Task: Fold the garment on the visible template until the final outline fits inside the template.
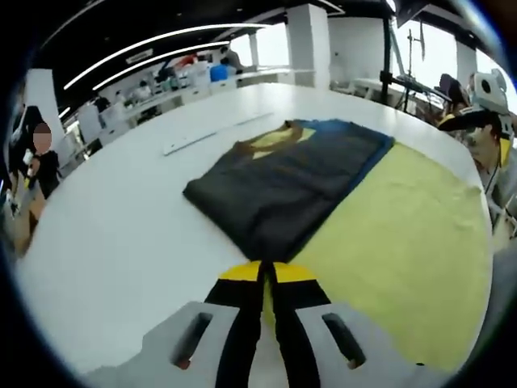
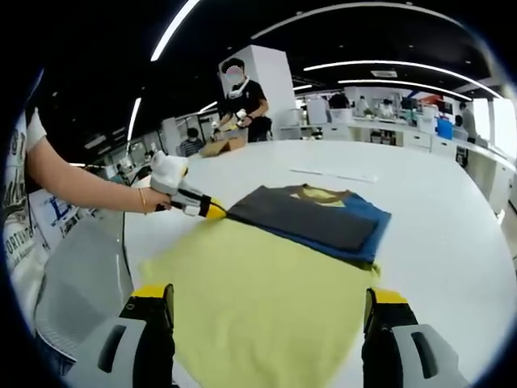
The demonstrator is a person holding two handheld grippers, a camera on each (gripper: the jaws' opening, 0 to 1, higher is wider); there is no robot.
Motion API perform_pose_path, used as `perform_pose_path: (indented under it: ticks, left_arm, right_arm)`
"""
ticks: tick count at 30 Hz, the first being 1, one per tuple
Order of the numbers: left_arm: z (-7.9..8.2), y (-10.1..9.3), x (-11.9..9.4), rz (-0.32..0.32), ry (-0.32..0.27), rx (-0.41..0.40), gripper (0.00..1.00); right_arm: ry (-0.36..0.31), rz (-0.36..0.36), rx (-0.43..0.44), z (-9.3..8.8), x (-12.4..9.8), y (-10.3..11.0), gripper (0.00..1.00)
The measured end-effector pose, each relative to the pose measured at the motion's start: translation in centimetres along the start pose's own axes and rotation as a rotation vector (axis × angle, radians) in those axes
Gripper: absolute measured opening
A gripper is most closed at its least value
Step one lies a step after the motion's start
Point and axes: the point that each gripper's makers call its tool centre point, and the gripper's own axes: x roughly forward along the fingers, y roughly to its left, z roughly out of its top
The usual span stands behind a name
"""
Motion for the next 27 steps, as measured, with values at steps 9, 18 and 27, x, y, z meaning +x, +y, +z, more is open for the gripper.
perform_pose_path:
  ticks: [9, 18, 27]
  left_arm:
    - [0.3, -0.8, -1.2, -0.018, -0.044, -0.073, 0.23]
    - [2.0, -3.0, -4.1, -0.105, -0.146, -0.086, 0.47]
    - [1.0, -5.5, -8.1, -0.201, -0.158, -0.061, 0.59]
  right_arm:
    - [0.01, 0.024, -0.018, -0.2, -0.1, 0.4, 0.98]
    - [0.03, 0.06, -0.056, -0.3, -0.2, 1.0, 0.99]
    - [0.077, 0.116, -0.118, -1.2, -1.1, 1.9, 0.99]
